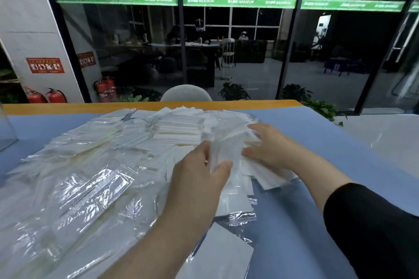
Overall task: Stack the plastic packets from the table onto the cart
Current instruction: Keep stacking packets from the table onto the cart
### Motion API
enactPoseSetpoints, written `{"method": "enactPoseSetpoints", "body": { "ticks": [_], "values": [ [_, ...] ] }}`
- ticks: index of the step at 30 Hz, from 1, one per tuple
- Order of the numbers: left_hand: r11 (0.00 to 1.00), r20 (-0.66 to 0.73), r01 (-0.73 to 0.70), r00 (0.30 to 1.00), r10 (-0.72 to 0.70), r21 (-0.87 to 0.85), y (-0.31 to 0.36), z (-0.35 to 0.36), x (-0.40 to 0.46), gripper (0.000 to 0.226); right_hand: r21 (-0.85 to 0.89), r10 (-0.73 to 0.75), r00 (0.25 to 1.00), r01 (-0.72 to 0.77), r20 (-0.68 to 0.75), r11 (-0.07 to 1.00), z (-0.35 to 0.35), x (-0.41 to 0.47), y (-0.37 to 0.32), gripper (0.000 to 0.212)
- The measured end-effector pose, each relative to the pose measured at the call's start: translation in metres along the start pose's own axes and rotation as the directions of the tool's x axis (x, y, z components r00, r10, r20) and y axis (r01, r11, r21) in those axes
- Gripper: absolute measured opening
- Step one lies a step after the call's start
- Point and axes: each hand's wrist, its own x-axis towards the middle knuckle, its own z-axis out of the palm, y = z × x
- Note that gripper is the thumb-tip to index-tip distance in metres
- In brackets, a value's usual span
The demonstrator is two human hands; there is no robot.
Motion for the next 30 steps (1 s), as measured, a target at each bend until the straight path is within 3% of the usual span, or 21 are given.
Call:
{"method": "enactPoseSetpoints", "body": {
  "ticks": [3,9,15,17,20,22,24,26,28,30],
  "values": [
    [0.999,-0.018,0.026,1.000,-0.025,0.033,-0.003,-0.001,0.002,0.004,-0.035,0.025,1.000,-0.025,-0.011,0.999,0.003,0.008,0.001,0.070],
    [0.990,-0.184,0.049,0.980,-0.073,-0.133,-0.007,-0.003,0.007,0.007,-0.156,-0.086,0.978,0.057,-0.187,0.986,0.014,0.010,-0.004,0.030],
    [0.971,-0.256,-0.013,0.965,-0.049,-0.238,-0.007,-0.008,0.007,0.007,-0.147,-0.084,0.969,0.050,-0.234,0.988,-0.001,-0.008,-0.005,0.016],
    [0.960,-0.277,-0.009,0.958,-0.072,-0.281,-0.005,-0.008,0.007,0.010,-0.062,-0.054,0.966,0.040,-0.253,0.997,-0.017,-0.020,-0.008,0.025],
    [0.944,-0.298,0.039,0.944,-0.142,-0.327,-0.004,-0.009,0.009,0.008,0.285,0.039,0.931,0.071,-0.363,0.956,-0.040,-0.043,-0.012,0.034],
    [0.932,-0.289,0.074,0.939,-0.184,-0.354,-0.003,-0.009,0.010,0.003,0.563,0.098,0.910,0.161,-0.402,0.811,-0.048,-0.064,-0.024,0.022],
    [0.910,-0.265,0.109,0.937,-0.229,-0.399,0.000,-0.009,0.008,0.004,0.785,0.101,0.934,0.227,-0.344,0.576,-0.044,-0.083,-0.041,0.004],
    [0.881,-0.238,0.135,0.934,-0.266,-0.453,0.005,-0.008,0.006,0.011,0.888,0.013,0.964,0.240,-0.266,0.393,-0.031,-0.096,-0.055,0.017],
    [0.845,-0.204,0.161,0.932,-0.301,-0.510,0.011,-0.008,0.003,0.027,0.869,-0.043,0.967,0.246,-0.252,0.430,-0.016,-0.100,-0.066,0.023],
    [0.816,-0.172,0.171,0.934,-0.313,-0.552,0.015,-0.008,0.002,0.044,0.789,-0.065,0.963,0.253,-0.263,0.559,-0.004,-0.101,-0.074,0.027]
  ]
}}
